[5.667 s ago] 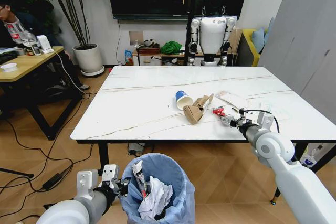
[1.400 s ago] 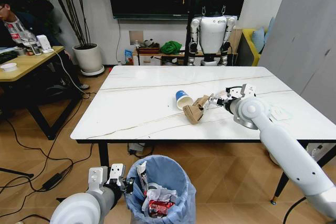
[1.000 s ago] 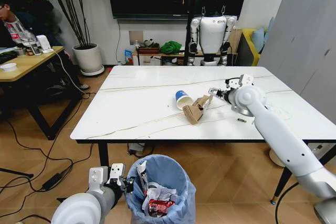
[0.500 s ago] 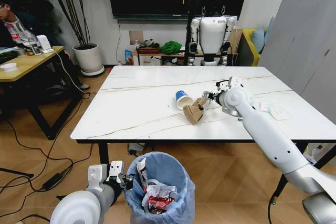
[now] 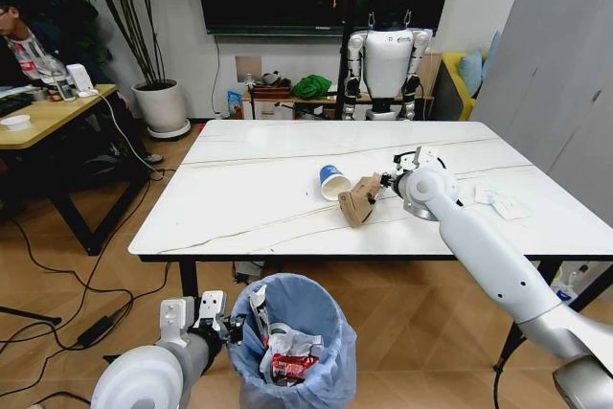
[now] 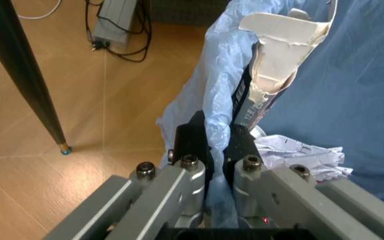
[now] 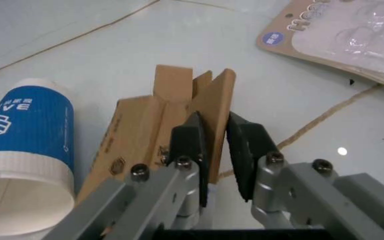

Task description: Pick up the trash bin and place the trash from the table into it.

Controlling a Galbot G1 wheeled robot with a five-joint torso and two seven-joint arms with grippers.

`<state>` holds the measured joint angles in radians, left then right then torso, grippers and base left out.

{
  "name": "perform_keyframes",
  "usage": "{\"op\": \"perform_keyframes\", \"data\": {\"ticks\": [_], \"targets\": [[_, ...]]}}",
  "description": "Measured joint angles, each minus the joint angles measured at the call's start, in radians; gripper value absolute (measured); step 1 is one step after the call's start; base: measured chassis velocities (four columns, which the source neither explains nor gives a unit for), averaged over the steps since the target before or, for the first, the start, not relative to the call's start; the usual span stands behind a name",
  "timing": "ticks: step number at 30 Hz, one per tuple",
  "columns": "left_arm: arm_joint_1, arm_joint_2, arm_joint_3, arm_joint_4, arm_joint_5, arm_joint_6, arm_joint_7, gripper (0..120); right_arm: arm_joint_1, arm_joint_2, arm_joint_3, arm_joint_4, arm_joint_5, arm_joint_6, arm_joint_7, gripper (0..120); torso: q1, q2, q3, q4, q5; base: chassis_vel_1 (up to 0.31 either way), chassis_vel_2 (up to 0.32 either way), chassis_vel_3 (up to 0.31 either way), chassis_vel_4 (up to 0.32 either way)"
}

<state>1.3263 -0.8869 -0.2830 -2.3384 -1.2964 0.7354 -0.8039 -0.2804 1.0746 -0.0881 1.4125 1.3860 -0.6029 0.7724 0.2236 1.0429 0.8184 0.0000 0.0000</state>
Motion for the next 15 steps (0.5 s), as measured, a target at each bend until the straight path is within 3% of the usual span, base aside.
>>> {"op": "perform_keyframes", "data": {"ticks": [3, 15], "targets": [[0.002, -0.003, 0.005, 0.003, 0.005, 0.000, 0.000, 0, -0.011, -0.009, 0.009, 0.022, 0.001, 0.010, 0.013, 0, 0.000, 0.000, 0.000, -0.0001, -0.0001, 0.000, 0.000, 0.000, 0.000], [-0.004, -0.008, 0.007, 0.015, 0.006, 0.000, 0.001, 0, -0.067, -0.063, 0.086, 0.192, 0.054, 0.065, 0.031, 0, 0.000, 0.000, 0.000, -0.0002, 0.0002, 0.000, 0.000, 0.000, 0.000]]}}
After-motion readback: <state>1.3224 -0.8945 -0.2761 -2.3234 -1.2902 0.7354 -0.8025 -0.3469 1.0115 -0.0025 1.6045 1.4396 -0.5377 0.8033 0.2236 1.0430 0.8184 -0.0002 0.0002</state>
